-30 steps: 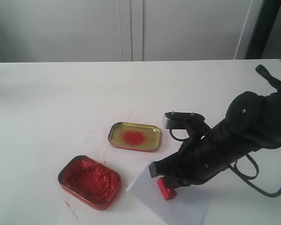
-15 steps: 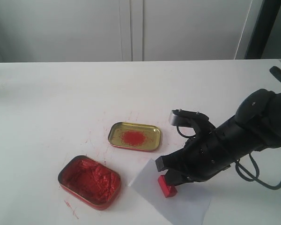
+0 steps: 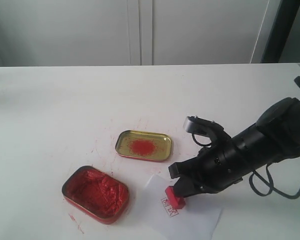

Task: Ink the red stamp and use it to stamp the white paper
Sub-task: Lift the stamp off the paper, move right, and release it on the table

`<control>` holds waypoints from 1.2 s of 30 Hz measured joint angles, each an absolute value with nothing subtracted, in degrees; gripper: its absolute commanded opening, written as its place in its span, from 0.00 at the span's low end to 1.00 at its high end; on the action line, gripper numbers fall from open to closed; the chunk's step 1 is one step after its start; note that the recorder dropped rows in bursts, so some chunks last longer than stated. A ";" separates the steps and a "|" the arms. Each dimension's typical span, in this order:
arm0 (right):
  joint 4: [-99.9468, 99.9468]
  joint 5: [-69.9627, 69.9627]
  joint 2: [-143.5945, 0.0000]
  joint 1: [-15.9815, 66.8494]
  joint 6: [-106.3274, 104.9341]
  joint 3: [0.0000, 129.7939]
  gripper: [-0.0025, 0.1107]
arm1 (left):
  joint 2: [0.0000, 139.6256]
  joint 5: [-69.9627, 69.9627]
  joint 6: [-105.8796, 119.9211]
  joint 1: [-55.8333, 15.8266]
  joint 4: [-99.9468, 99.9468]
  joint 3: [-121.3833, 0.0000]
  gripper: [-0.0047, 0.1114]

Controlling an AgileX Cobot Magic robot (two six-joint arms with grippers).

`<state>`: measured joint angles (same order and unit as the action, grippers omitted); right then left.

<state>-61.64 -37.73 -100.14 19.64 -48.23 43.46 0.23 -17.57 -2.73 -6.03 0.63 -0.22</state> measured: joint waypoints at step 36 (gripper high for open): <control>-77.05 -45.77 -103.46 3.67 -62.20 43.46 0.02 | 0.23 -17.57 -2.73 -6.03 0.63 -0.22 0.04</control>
<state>-77.05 -45.77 -103.46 3.67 -62.20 43.46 0.23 -17.57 -2.73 -6.03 0.63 -0.22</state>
